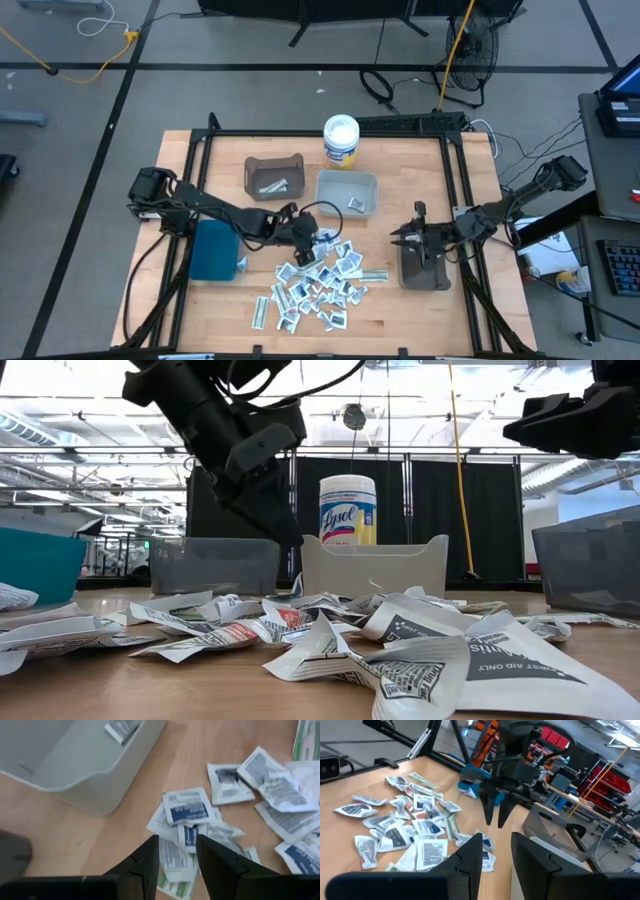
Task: Pick & Place First Aid Supplies
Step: Put the blue alcohol pad into the bottom black bin
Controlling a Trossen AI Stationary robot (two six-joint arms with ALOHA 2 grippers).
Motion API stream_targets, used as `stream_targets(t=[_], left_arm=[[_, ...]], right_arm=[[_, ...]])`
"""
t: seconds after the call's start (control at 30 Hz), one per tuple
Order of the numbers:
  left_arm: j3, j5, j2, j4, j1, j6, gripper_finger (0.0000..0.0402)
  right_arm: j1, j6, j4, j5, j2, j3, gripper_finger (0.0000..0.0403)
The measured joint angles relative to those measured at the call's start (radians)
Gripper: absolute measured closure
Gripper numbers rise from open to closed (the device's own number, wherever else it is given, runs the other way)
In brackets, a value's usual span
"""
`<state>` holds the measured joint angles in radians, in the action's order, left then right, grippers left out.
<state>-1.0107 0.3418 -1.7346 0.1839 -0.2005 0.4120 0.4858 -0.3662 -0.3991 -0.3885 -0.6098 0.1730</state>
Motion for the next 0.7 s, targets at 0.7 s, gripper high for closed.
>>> stream_targets(t=[0.7], left_arm=[[-0.001, 0.052, -0.020, -0.019, -0.005, -0.020, 0.0169]], right_arm=[[0.000, 0.003, 0.043, -0.002, 0.000, 0.000, 0.0303]])
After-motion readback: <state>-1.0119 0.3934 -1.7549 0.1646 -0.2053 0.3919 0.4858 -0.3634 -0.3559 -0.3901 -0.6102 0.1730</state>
